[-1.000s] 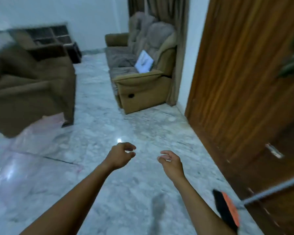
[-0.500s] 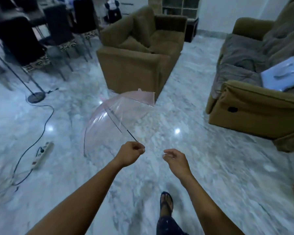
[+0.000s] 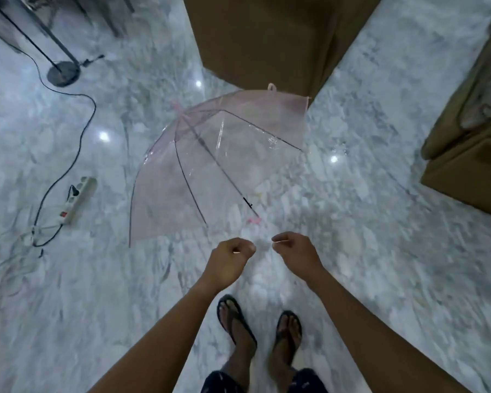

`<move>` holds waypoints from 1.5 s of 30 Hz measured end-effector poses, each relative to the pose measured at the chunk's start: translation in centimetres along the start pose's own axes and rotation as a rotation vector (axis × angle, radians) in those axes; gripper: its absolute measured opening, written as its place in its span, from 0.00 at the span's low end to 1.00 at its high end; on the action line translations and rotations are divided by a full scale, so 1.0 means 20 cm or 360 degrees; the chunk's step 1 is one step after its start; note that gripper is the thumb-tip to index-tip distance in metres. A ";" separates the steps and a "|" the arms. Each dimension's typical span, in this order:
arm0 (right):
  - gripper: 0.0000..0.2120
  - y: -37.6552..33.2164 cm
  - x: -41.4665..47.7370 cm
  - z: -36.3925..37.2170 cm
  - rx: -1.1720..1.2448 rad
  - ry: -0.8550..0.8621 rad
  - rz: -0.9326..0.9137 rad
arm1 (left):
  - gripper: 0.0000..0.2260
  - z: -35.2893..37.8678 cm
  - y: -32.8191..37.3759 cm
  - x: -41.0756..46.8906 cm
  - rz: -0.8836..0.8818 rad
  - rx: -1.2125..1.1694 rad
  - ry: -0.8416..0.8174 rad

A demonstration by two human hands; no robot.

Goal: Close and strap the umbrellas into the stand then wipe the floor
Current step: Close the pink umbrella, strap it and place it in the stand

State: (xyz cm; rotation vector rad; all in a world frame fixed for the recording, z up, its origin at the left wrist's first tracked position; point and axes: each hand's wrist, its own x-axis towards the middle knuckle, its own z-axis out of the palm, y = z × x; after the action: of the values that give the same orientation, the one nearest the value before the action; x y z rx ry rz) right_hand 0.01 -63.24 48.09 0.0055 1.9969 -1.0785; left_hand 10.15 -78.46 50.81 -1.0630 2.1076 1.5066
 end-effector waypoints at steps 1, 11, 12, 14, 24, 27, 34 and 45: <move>0.06 0.08 0.19 0.03 -0.0003 0.0004 0.0006 | 0.08 0.06 -0.09 0.19 -0.0035 -0.0047 -0.0013; 0.09 0.79 2.09 0.55 -0.0142 -0.0038 -0.0333 | 0.14 0.46 -1.08 2.06 -0.0064 -0.0491 0.0314; 0.11 0.78 2.23 0.62 -0.0189 -0.0020 -0.0418 | 0.17 0.48 -1.13 2.20 -0.0028 -0.0536 0.0336; 0.16 0.73 2.47 0.76 -0.0304 0.0014 -0.0496 | 0.20 0.49 -1.17 2.43 0.0002 -0.0779 0.0313; 0.09 0.15 2.18 0.89 -0.0143 -0.0382 -0.0680 | 0.18 0.36 -1.03 2.13 0.0118 -0.1156 0.0328; 0.09 0.01 1.77 0.77 -0.0041 -0.0352 -0.0558 | 0.20 0.28 -0.81 1.71 -0.0032 -0.1231 0.0251; 0.09 -0.45 0.79 0.18 0.0354 0.0000 -0.0182 | 0.22 -0.04 0.03 0.78 -0.0308 -0.0902 -0.0077; 0.06 -0.79 -0.50 -0.87 0.1085 0.0888 0.0027 | 0.26 0.00 1.39 -0.14 0.0730 0.0581 -0.0294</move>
State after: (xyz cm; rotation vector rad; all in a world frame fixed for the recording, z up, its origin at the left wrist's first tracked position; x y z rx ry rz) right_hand -11.14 -57.52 70.37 0.7511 1.9707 -1.8432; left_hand -8.44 -73.10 70.90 -0.3129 2.4661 1.2579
